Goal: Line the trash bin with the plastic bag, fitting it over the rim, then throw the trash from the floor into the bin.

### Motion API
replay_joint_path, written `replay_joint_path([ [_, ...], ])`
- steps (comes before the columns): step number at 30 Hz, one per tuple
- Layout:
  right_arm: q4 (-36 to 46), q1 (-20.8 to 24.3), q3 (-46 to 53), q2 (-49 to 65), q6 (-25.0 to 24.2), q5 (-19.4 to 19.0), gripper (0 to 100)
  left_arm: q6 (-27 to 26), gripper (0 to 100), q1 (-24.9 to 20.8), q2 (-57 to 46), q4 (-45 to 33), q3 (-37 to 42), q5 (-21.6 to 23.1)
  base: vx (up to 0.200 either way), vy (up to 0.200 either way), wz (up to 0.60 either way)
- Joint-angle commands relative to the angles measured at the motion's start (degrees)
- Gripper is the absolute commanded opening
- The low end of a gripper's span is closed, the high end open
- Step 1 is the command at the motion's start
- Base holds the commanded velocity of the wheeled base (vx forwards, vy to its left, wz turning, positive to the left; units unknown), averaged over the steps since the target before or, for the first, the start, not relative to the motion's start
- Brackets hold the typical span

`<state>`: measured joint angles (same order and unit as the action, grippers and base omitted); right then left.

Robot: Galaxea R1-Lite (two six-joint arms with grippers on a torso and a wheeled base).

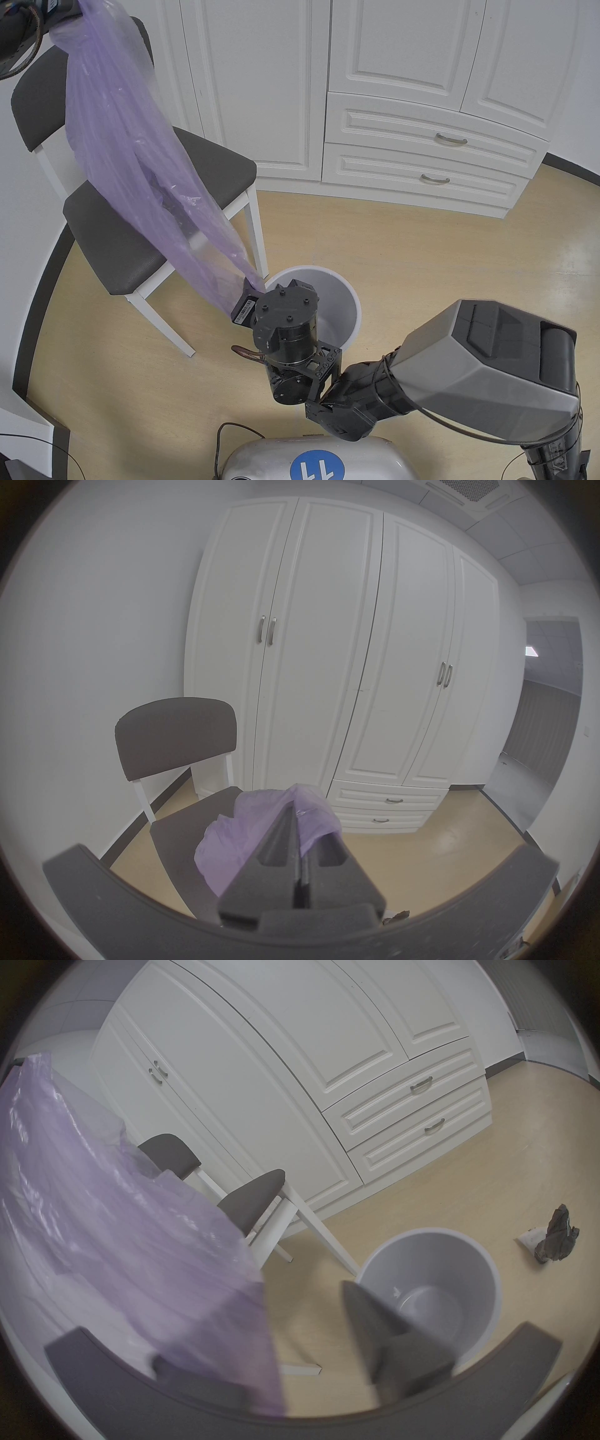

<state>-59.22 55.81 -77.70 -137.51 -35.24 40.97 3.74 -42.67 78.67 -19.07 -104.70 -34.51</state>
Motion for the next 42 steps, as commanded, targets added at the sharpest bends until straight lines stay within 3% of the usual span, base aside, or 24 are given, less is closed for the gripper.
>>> replay_joint_path([
  [1, -0.1, 0.79, 0.36, 2.42, 0.0, -0.02, 0, 0.65, 0, -0.14, -0.09, 0.08, 0.73, -0.03, 0.0, 0.0, 0.0],
  [6, -0.1, 1.32, 2.73, 7.17, 0.0, -0.63, 0, 1.88, 0, -0.14, -1.06, 0.08, 1.96, -0.03, 0.0, 0.0, 0.0],
  [11, 0.42, -0.35, 10.29, 17.54, 0.79, -4.76, 0, 4.61, 0, -0.05, -4.05, -0.01, 8.03, -0.03, 0.0, 0.0, 0.0],
  [17, 4.2, -9.05, 23.03, 36.35, 6.77, -14.96, 0, 8.12, 0, 0.3, -9.23, 0.43, 24.55, 0.67, 0.0, 0.0, 0.0],
  [21, 14.84, -13.45, 27.61, 49.53, 10.63, -20.49, 0, 8.3, 0, -0.14, -10.81, 4.12, 36.41, 0.94, 0.0, 0.0, 0.0],
  [27, 30.48, -15.12, 30.07, 64.91, 14.85, -26.47, 0, 8.39, 0, -2.07, -13.71, 9.57, 48.37, 3.05, 0.0, 0.0, 0.0],
  [31, 34.09, -15.12, 31.56, 69.48, 17.75, -26.65, 0, 8.39, 0, -2.68, -16.62, 11.42, 56.01, 7.97, 0.0, 0.0, 0.0],
  [34, 34.09, -15.12, 31.56, 69.48, 17.75, -26.65, 0, 8.39, 0, -2.68, -16.62, 11.42, 56.01, 7.97, 0.0, 0.0, 0.0],
  [35, 34.35, -15.12, 34.28, 70.36, 20.57, -25.86, 0, 8.3, 0, -2.6, -19.43, 15.11, 62.78, 14.03, 0.0, 0.0, 0.0],
  [36, 34.44, -15.12, 35.08, 70.19, 21.18, -25.06, 0, 8.3, 0, -2.6, -20.31, 16.34, 64.01, 15.35, 0.0, 0.0, 0.0],
  [42, 34.35, -15.99, 38.68, 67.72, 23.64, -19.97, 0, 8.56, 0, -1.89, -21.71, 17.92, 66.56, 17.99, 0.0, 0.0, 0.0],
])
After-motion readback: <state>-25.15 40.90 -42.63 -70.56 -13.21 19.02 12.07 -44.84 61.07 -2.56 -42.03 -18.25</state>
